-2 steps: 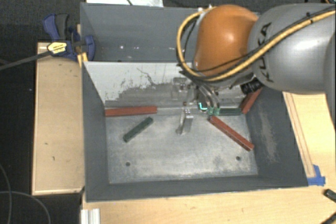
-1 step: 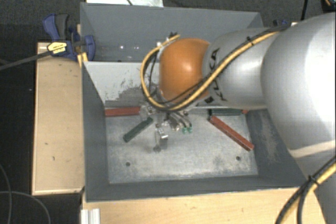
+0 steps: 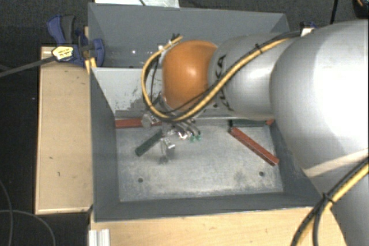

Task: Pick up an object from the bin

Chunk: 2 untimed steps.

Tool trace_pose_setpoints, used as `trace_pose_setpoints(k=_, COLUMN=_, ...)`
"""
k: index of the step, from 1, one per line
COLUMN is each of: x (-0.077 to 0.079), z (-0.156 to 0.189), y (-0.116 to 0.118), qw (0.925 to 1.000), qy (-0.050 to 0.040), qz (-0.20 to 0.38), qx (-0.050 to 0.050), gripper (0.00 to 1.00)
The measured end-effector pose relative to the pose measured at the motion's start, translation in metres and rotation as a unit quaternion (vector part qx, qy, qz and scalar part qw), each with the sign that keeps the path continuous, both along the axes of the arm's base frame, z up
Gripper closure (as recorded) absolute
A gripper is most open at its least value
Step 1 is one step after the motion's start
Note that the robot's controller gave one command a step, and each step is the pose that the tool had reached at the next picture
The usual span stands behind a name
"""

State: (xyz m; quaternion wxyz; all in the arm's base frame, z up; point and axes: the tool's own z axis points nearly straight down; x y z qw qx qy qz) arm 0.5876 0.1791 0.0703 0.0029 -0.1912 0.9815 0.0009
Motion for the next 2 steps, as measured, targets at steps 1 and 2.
trace_pose_setpoints(k=1, x=0.0, z=0.0, y=-0.001, qw=1.0, qy=0.0002, qz=-0.003, qx=0.0, gripper=1.0)
trace_pose_setpoints(k=2, x=-0.006, z=0.148, y=0.018, qw=0.9897, qy=-0.0031, qz=0.143, qx=0.0, gripper=1.0)
